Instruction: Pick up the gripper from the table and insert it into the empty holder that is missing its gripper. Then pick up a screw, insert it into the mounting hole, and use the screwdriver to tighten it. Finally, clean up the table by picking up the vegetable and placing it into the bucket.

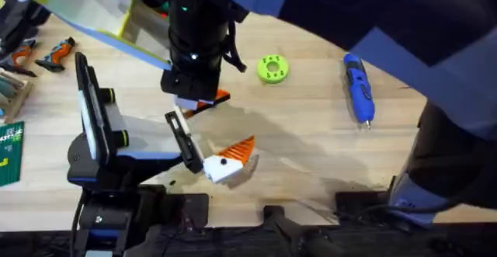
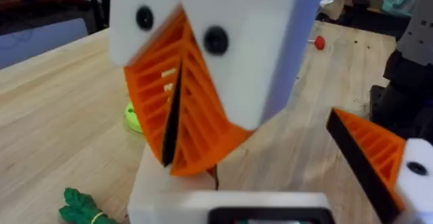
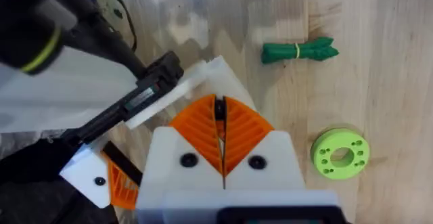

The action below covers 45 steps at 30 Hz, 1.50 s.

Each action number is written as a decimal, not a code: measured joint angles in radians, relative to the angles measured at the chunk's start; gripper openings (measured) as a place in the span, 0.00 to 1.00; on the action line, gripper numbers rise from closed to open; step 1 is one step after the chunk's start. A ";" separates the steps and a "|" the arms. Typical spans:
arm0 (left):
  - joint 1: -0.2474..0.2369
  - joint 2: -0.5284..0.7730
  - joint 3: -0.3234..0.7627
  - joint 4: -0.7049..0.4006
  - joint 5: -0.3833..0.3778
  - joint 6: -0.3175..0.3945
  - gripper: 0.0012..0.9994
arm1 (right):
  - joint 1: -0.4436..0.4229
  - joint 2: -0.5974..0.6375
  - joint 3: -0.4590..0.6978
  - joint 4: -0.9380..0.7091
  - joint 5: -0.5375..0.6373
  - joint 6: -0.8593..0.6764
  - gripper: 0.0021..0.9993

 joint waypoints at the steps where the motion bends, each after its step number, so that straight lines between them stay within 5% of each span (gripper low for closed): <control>1: 0.000 0.000 0.000 0.000 0.000 0.000 0.99 | 0.000 0.000 0.000 0.000 0.000 0.000 0.00; 3: 0.000 0.000 0.000 0.000 0.000 0.000 0.99 | 0.000 0.000 0.000 -0.001 0.000 0.003 0.06; 8: 0.000 0.000 0.000 0.000 0.000 0.003 0.99 | -0.007 0.000 0.000 -0.007 0.014 -0.001 0.79; 9: 0.000 0.000 0.000 0.000 0.000 0.003 0.99 | -0.013 0.000 0.000 -0.006 0.016 -0.003 0.85; 17: 0.000 0.000 0.000 0.001 0.000 0.008 0.99 | -0.042 -0.040 0.000 -0.012 0.004 0.002 0.88; 28: 0.000 0.000 0.000 0.001 0.000 0.008 0.99 | -0.188 -0.173 -0.038 -0.076 0.000 0.030 0.88; 37: 0.000 0.000 0.000 0.001 0.000 0.008 0.99 | -0.341 -0.406 -0.525 0.240 0.008 0.194 0.88; 45: 0.000 0.000 0.000 0.001 0.000 0.008 0.99 | -0.582 -0.675 -0.844 0.297 0.106 0.405 0.88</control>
